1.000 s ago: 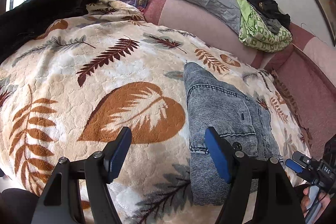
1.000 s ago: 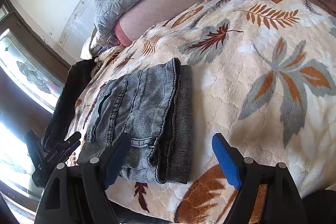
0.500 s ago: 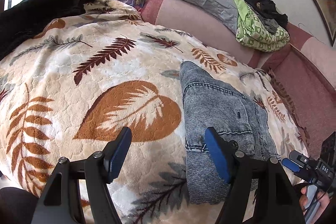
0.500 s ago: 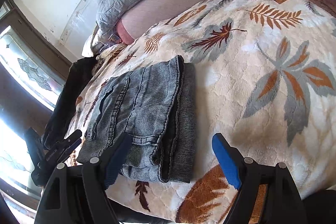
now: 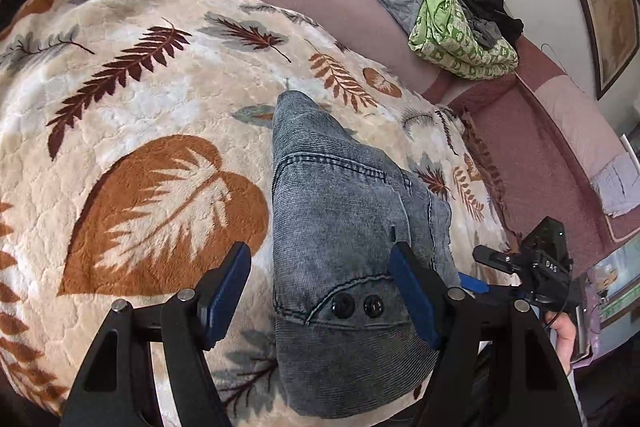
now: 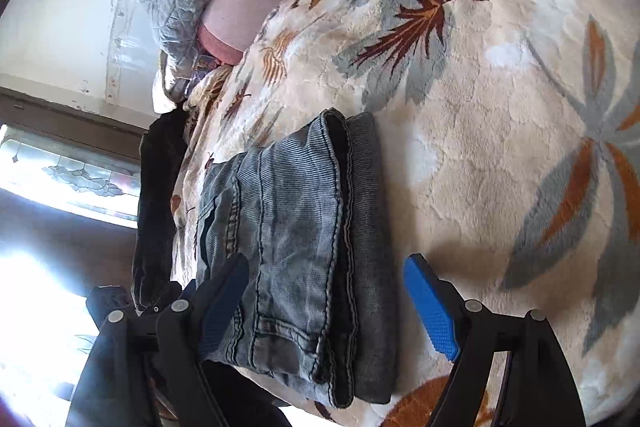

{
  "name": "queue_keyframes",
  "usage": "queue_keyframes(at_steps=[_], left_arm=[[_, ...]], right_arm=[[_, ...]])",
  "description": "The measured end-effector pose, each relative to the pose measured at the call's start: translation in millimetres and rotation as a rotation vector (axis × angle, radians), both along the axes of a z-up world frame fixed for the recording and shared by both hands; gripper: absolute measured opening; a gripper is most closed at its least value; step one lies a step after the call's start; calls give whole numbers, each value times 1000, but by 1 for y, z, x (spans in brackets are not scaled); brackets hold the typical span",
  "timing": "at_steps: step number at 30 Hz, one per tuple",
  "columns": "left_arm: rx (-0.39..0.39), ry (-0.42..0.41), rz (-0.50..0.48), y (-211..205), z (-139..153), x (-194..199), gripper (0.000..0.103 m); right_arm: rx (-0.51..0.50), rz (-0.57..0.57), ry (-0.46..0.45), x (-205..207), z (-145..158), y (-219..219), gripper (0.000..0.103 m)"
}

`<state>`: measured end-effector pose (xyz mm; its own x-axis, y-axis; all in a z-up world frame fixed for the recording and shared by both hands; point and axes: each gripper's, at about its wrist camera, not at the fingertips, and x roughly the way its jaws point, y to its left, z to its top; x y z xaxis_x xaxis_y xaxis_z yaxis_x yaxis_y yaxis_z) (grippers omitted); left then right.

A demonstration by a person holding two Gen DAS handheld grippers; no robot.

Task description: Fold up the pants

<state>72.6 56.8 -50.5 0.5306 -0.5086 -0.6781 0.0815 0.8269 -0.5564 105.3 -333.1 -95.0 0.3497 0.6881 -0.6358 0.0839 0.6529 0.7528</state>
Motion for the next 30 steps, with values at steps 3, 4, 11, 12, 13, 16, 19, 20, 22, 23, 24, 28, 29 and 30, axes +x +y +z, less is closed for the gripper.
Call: queue_keyframes(at_steps=[3, 4, 11, 12, 13, 16, 19, 20, 22, 23, 24, 28, 29, 30], left_arm=[[-38, 69, -15, -3, -10, 15, 73], [-51, 80, -21, -3, -13, 19, 73], [-105, 179, -32, -11, -33, 35, 55], [-71, 183, -30, -15, -33, 36, 53], [-50, 180, -27, -17, -33, 36, 48], [28, 151, -32, -27, -24, 33, 35], [128, 101, -42, -39, -11, 26, 27], [152, 86, -43, -42, -7, 24, 26], [186, 51, -46, -46, 1, 18, 24], [198, 32, -52, -48, 6, 16, 23], [208, 12, -60, -50, 12, 13, 23], [218, -52, -77, -58, 37, 8, 23], [214, -65, -76, -59, 44, 8, 23], [212, -81, -74, -59, 51, 9, 23]], right_arm=[[10, 6, 40, 10, -8, 7, 83], [1, 17, 37, 12, -7, 10, 83], [-78, 43, 73, 25, -14, 17, 46], [-93, 47, 72, 26, -15, 17, 42], [-105, 52, 70, 25, -16, 18, 36], [-160, 82, 29, 22, -9, 25, 21], [-242, 107, -27, 19, 5, 37, 16], [-245, 107, -40, 18, 9, 38, 15], [-245, 107, -65, 16, 18, 38, 14], [-245, 106, -76, 15, 23, 37, 14], [-241, 108, -88, 14, 28, 38, 13], [-254, 121, -146, 12, 55, 42, 13], [-254, 120, -159, 13, 63, 42, 13], [-254, 114, -175, 14, 71, 41, 13]])
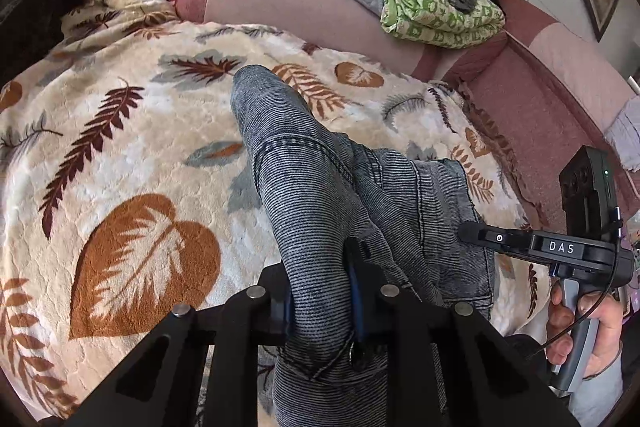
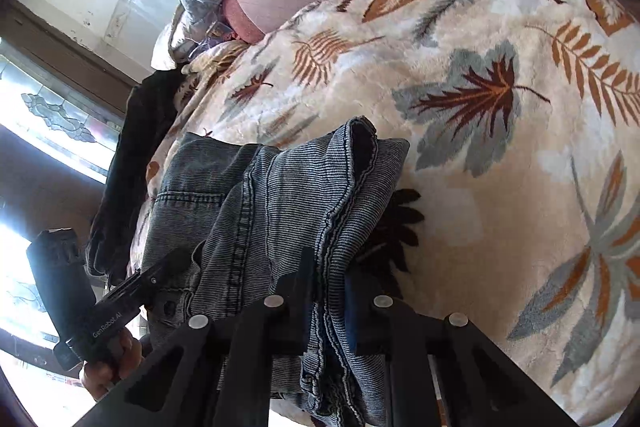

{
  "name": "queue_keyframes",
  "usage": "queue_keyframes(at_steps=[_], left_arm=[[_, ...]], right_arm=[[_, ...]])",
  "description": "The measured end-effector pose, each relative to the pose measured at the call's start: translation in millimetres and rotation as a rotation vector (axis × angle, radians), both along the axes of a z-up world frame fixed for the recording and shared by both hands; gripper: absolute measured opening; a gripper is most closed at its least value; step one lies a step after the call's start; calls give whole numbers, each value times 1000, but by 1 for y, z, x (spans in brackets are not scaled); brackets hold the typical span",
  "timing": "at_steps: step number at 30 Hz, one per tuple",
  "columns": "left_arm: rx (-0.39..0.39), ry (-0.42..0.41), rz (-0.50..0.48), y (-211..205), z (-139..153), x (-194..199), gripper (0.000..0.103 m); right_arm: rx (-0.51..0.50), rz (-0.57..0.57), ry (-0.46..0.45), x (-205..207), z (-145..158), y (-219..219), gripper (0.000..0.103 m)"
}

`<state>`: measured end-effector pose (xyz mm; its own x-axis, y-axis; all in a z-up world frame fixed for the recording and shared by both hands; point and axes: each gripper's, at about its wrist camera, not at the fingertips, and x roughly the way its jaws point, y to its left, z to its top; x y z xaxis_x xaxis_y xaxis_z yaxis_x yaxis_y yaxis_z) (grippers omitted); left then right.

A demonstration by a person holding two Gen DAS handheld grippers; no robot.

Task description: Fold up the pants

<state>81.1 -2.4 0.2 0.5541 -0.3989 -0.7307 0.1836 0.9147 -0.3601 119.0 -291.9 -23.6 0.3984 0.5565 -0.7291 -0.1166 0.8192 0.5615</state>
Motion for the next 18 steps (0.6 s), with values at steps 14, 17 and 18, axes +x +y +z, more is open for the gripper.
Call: queue_keyframes(at_steps=[14, 17, 18], left_arm=[[-30, 23, 7, -1, -10, 23, 23], [-8, 106, 14, -2, -45, 29, 28], [26, 133, 36, -1, -55, 30, 33]], right_arm=[[6, -20, -25, 18, 16, -13, 13], [-8, -24, 55, 23, -19, -11, 14], [-24, -25, 84, 24, -32, -10, 16]])
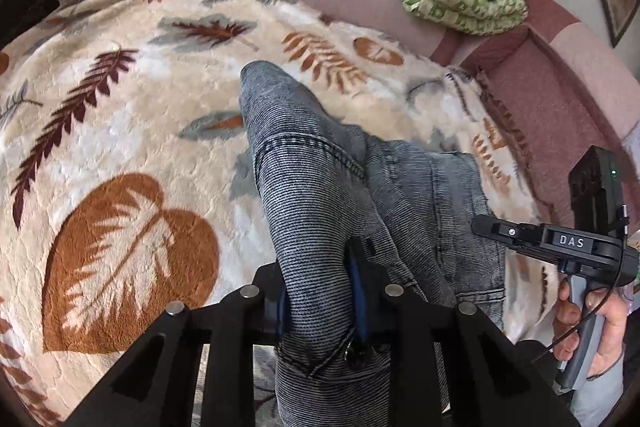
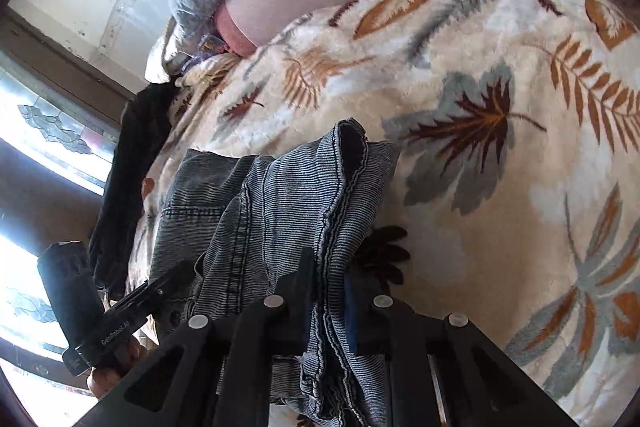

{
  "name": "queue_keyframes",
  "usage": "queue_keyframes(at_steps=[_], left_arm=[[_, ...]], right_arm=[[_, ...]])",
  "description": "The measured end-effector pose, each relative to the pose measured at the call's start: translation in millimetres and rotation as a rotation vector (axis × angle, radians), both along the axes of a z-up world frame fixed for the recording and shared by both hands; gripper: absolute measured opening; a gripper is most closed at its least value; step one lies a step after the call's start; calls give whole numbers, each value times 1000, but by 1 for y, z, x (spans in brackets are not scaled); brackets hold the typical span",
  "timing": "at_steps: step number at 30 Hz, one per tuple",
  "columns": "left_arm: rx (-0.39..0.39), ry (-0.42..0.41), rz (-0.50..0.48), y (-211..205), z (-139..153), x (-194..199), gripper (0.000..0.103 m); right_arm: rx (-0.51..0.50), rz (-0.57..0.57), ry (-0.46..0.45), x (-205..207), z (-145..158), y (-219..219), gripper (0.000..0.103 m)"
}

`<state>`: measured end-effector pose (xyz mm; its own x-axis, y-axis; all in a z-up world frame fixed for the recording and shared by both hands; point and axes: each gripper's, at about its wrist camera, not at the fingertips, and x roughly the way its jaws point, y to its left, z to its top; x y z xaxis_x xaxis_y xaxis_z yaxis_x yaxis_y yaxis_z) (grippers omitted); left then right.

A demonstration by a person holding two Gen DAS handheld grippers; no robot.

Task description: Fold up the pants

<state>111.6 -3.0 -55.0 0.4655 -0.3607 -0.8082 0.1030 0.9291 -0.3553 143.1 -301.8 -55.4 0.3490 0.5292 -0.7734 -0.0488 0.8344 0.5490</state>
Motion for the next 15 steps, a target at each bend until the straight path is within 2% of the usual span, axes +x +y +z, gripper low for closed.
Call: queue_keyframes(at_steps=[1, 2, 4, 5, 9, 12, 15], left_arm=[[15, 9, 25, 4, -6, 0, 44], [6, 11, 41, 9, -7, -1, 53], [-1, 24, 70, 18, -3, -3, 64], [12, 11, 89, 21, 4, -6, 64], [60, -111, 123, 32, 38, -24, 65], [33, -168, 116, 30, 54, -44, 69], [35, -174, 71, 13, 48, -55, 71]], right_arm=[[-32, -5, 23, 1, -10, 0, 17], [-48, -8, 42, 0, -18, -1, 22], [-56, -11, 57, -3, -20, -5, 33], [-71, -13, 48, -6, -17, -7, 37], [-100, -45, -66, -23, 21, -15, 38], [-14, -17, -125, -42, 44, -11, 45], [63, 40, -117, -60, 38, 3, 52]])
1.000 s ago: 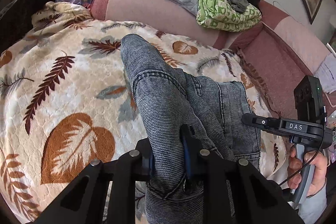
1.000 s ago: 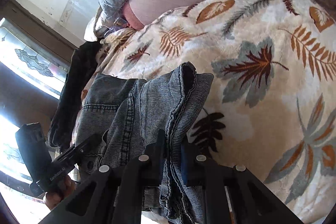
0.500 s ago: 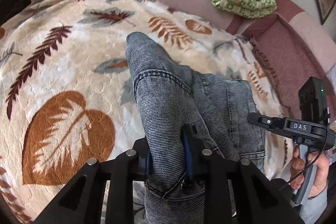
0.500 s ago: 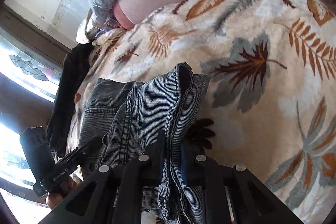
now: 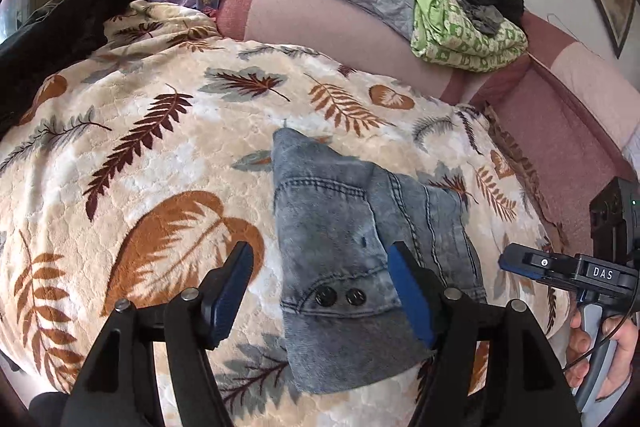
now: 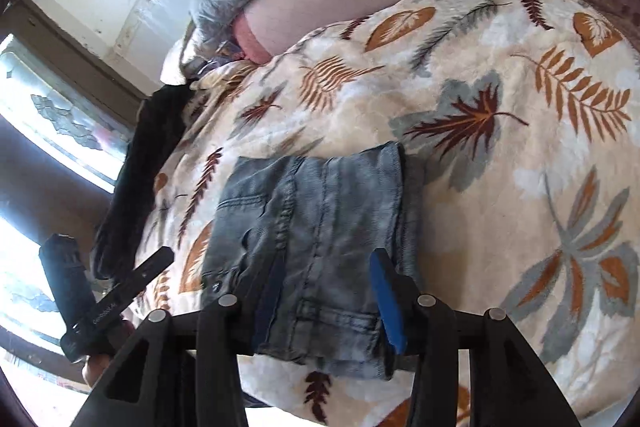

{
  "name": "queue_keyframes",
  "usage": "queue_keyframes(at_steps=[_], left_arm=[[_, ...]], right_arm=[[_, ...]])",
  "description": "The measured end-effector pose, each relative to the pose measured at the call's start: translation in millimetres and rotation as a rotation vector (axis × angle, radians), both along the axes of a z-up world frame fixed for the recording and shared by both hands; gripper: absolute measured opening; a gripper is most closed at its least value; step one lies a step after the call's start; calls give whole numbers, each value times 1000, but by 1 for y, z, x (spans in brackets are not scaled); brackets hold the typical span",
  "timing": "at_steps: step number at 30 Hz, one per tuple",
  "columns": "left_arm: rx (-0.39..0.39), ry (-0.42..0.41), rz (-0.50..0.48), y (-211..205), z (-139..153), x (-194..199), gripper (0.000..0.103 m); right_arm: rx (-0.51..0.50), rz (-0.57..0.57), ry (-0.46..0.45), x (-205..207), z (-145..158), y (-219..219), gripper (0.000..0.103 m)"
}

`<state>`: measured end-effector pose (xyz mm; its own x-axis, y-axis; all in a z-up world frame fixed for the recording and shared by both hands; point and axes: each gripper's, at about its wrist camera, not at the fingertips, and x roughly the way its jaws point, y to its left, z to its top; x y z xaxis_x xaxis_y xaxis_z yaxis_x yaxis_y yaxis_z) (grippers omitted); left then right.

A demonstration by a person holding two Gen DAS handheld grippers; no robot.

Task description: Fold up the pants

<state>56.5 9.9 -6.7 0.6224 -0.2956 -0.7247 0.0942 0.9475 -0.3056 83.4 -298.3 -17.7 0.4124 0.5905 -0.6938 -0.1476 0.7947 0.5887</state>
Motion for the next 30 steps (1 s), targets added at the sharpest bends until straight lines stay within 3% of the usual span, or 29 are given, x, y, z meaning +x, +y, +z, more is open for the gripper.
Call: queue_keyframes(at_steps=[2, 4, 5, 8, 12, 16, 18, 20, 23, 24, 30], left_arm=[[19, 42, -35, -14, -19, -1, 71], [68, 153, -57, -26, -48, 3, 71], [61, 159, -50, -26, -56, 2, 74], [41, 138, -22, -19, -45, -2, 76], [71, 17, -11, -17, -17, -11, 75], [76, 64, -59, -27, -26, -6, 76], [123, 109, -69, -35, -41, -2, 75], [136, 101, -68, -38, -49, -4, 77], [95, 116, -73, -35, -54, -3, 78], [89, 123, -72, -35, -56, -3, 78], [71, 93, -73, -30, -45, -10, 78]], right_arm=[[-7, 41, 37, -4, -21, 11, 53], [-61, 38, 130, -1, -53, 19, 54], [-61, 31, 111, -2, -56, 19, 54], [-97, 46, 106, -1, -42, 24, 53], [-138, 40, 26, 14, -9, 26, 54], [-100, 23, 18, 54, 6, 27, 57], [-103, 39, 16, 77, 6, 34, 57], [-129, 27, 43, 100, -5, 41, 58], [-355, 18, 146, 126, -50, 52, 59], [-350, 23, 148, 127, -58, 52, 59], [-379, 35, 54, 109, -22, 58, 61]])
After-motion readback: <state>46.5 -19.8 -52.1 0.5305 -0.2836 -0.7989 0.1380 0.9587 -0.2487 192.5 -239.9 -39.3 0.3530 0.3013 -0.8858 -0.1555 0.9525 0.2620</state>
